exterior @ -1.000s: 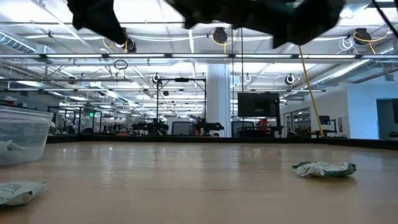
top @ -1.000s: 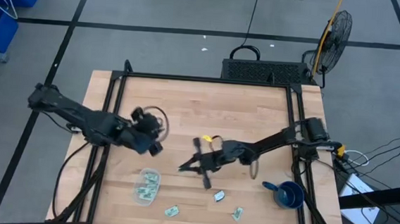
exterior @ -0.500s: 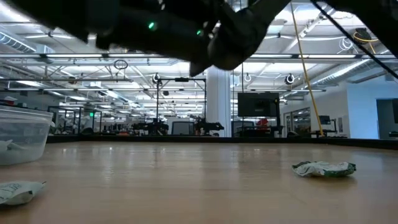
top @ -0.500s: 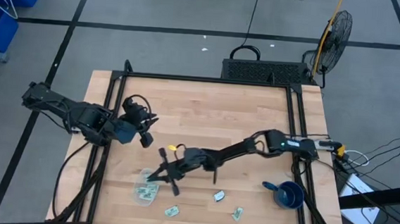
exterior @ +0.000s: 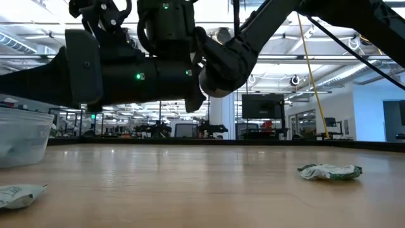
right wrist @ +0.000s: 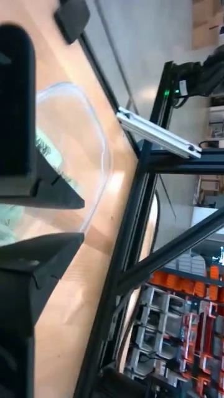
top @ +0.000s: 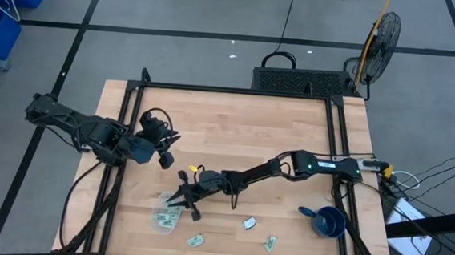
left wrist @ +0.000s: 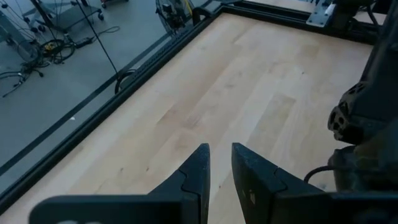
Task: Pick and place Stevia / Truvia into bins
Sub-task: Put the stevia packet into the transparent container, then put the truvia packet into the transparent container
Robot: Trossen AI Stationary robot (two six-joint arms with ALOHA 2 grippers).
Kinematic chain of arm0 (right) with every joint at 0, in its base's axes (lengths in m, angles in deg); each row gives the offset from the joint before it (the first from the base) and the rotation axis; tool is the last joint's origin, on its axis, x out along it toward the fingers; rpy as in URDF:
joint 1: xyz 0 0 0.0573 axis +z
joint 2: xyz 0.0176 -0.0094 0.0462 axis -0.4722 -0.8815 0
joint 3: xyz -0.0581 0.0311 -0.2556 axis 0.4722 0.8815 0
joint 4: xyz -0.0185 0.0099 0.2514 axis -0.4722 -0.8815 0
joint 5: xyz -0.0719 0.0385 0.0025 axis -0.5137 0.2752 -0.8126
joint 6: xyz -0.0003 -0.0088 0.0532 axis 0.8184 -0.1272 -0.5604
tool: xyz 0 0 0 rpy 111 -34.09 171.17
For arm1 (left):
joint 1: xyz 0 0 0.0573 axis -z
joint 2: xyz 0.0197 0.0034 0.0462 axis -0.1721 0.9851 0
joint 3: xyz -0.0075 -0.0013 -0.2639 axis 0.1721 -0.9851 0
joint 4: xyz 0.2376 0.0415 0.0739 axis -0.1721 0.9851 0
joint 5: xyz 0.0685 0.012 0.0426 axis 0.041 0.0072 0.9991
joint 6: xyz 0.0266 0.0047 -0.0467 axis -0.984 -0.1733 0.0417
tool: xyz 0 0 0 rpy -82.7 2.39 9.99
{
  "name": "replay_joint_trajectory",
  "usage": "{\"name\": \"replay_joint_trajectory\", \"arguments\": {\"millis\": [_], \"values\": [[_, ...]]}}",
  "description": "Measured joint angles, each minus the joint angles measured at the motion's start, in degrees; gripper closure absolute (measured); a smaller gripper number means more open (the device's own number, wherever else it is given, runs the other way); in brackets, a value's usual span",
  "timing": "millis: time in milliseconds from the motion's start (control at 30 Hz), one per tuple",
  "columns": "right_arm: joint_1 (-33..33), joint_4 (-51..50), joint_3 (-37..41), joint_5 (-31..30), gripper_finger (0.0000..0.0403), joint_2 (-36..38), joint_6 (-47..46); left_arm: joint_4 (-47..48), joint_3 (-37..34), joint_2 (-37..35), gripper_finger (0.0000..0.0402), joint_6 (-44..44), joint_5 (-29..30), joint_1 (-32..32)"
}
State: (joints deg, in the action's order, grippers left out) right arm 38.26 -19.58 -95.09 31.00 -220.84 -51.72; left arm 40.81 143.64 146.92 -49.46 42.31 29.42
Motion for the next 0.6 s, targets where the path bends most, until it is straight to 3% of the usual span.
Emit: {"name": "replay_joint_trajectory", "arguments": {"millis": [300, 467, 600], "values": [[0.2, 1.0, 0.0, 0.5, 0.0282, 1.6, 1.0, 0.0, 0.0, 0.0, 0.0330, 0.7, -2.0, 0.0], [0.1, -5.1, 0.0, 9.8, 0.0285, 6.6, 3.2, 0.0, 0.0, 0.0, 0.0330, 0.2, -3.8, 0.0], [0.5, -17.4, 0.0, 15.1, 0.0296, 10.4, 3.8, 0.0, 0.0, 0.8, 0.0330, 0.1, -3.9, 0.1]]}}
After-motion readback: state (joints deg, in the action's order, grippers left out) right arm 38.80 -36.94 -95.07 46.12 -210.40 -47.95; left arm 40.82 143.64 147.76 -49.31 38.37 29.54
